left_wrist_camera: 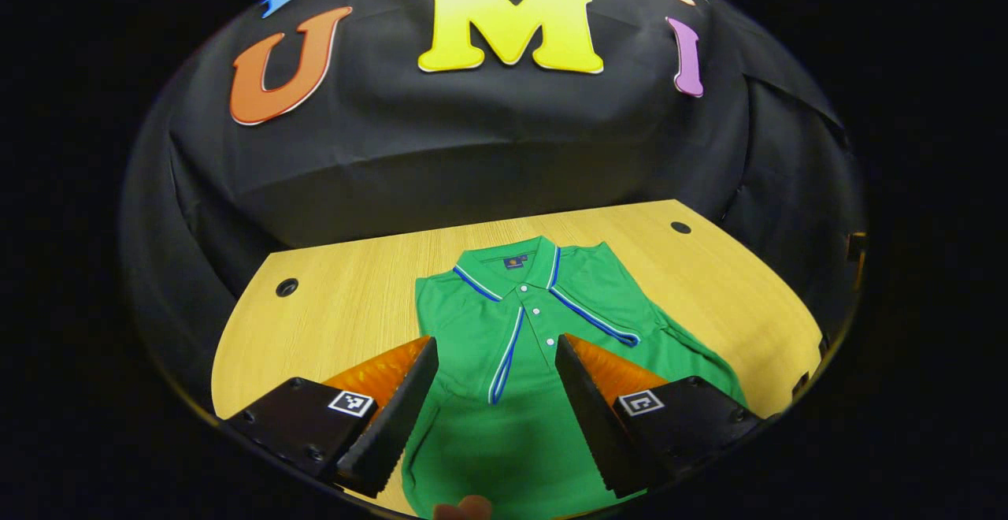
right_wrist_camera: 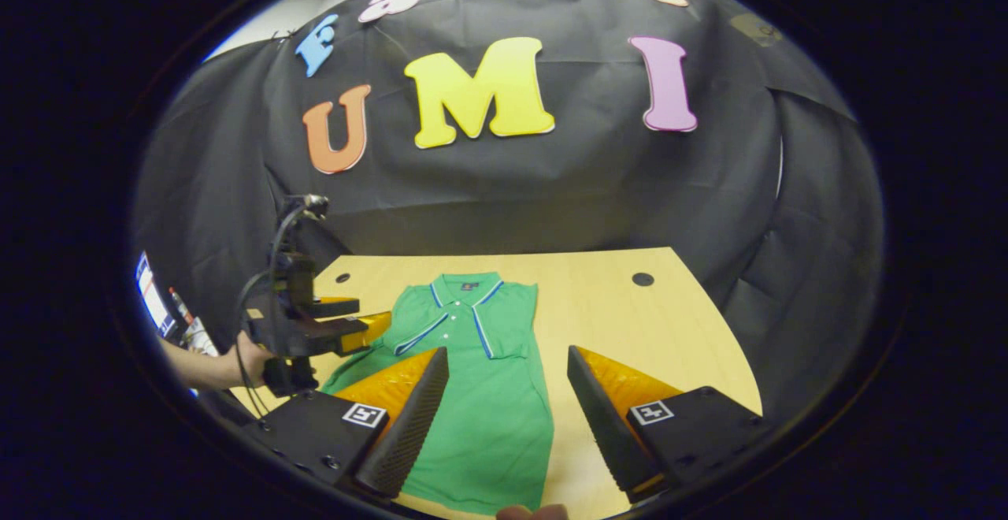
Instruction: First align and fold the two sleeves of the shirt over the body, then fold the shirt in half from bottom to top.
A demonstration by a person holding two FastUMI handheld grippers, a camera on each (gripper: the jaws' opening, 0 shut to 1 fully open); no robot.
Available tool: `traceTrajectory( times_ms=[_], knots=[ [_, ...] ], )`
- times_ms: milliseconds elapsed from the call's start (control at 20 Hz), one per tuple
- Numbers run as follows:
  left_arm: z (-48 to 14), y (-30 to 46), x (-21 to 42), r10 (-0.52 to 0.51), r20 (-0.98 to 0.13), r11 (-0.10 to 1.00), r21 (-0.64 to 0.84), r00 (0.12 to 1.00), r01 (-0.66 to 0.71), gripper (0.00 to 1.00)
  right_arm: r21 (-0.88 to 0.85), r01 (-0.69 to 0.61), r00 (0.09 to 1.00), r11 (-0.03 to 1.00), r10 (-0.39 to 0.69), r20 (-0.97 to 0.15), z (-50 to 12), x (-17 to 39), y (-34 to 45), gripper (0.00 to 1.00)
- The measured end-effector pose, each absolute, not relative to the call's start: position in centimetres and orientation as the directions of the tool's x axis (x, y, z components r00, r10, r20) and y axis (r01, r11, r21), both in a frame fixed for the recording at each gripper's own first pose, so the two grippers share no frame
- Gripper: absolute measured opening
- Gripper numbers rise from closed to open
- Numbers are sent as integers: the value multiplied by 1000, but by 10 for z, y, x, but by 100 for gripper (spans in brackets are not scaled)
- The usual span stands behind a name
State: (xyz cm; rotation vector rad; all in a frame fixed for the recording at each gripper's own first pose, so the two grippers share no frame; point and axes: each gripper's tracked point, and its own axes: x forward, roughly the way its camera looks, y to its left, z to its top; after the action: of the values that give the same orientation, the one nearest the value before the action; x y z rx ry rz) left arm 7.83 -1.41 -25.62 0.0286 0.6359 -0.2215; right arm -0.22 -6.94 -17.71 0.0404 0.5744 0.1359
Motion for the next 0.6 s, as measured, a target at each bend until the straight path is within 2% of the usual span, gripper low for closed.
traceTrajectory(
  times_ms=[100,200,250,400,450,600],
  knots=[
    [-245,-4,53,-186,-592,981,-64,784,185,97,60,-159,821,985,166,-547,-185,-6,-62,93],
    [-240,7,25,-176,-607,983,-65,775,171,97,49,-194,810,980,189,-555,-193,-14,-58,96],
    [-240,13,8,-175,-622,983,-66,763,172,97,51,-211,804,976,203,-559,-196,-18,-56,93],
    [-249,23,-44,-196,-679,979,-89,708,185,97,20,-270,762,963,226,-607,-218,-37,-60,93],
    [-257,28,-62,-198,-700,978,-91,686,188,97,3,-280,747,960,220,-628,-226,-45,-66,96],
    [-281,43,-113,-201,-771,973,-85,604,215,98,-16,-286,688,958,193,-699,-254,-76,-78,93]
  ],
)
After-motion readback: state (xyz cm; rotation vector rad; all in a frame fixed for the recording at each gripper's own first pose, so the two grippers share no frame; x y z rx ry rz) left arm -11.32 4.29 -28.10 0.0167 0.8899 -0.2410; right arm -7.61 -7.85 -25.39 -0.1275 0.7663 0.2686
